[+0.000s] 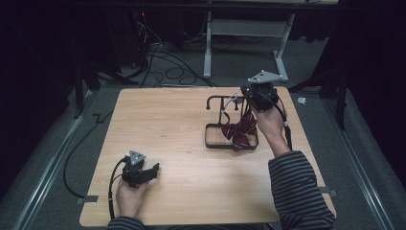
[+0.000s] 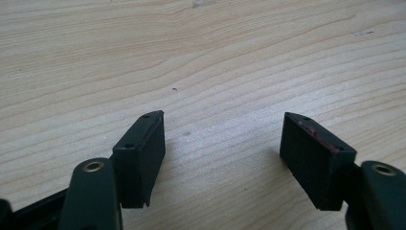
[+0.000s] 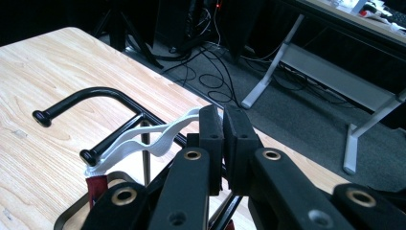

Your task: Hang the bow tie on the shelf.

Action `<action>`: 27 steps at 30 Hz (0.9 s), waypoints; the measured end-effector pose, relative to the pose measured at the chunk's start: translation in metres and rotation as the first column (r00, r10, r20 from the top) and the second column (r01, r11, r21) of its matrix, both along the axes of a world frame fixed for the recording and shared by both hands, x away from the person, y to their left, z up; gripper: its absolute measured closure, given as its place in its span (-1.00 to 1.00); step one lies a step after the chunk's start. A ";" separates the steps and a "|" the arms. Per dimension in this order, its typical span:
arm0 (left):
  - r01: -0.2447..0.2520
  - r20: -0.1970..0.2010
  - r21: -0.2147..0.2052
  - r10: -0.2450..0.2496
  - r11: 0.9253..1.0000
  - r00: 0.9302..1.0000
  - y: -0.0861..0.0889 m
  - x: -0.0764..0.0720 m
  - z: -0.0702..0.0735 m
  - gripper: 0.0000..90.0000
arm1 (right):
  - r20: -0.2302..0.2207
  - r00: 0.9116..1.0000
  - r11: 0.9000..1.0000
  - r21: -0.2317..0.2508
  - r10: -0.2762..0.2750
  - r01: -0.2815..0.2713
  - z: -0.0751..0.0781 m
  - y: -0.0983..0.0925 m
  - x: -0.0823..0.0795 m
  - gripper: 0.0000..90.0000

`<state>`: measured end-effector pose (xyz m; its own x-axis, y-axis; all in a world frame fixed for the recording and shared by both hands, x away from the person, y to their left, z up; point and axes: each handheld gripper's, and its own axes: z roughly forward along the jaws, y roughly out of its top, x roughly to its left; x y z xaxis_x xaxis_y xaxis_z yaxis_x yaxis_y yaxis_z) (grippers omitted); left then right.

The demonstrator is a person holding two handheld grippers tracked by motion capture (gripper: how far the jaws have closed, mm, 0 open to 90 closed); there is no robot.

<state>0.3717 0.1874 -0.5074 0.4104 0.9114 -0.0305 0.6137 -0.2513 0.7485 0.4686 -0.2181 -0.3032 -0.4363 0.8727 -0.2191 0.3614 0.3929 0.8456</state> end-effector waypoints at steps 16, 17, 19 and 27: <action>0.000 0.000 0.001 0.000 1.000 1.000 0.000 0.000 0.000 -0.27 | 0.041 0.999 1.000 0.003 -0.013 0.013 0.008 0.001 0.001 0.98; 0.000 0.000 0.001 0.000 1.000 1.000 0.000 0.000 0.000 -0.27 | 0.041 0.999 1.000 0.003 -0.013 0.013 0.008 0.001 0.001 0.98; 0.000 0.001 0.001 0.000 1.000 1.000 0.000 0.000 0.000 -0.27 | 0.041 0.999 1.000 0.003 -0.017 0.017 0.009 0.000 0.001 0.98; 0.001 0.000 0.001 -0.001 1.000 1.000 0.000 0.000 0.000 -0.27 | 0.046 0.999 1.000 -0.004 -0.013 0.013 0.012 0.001 0.000 0.98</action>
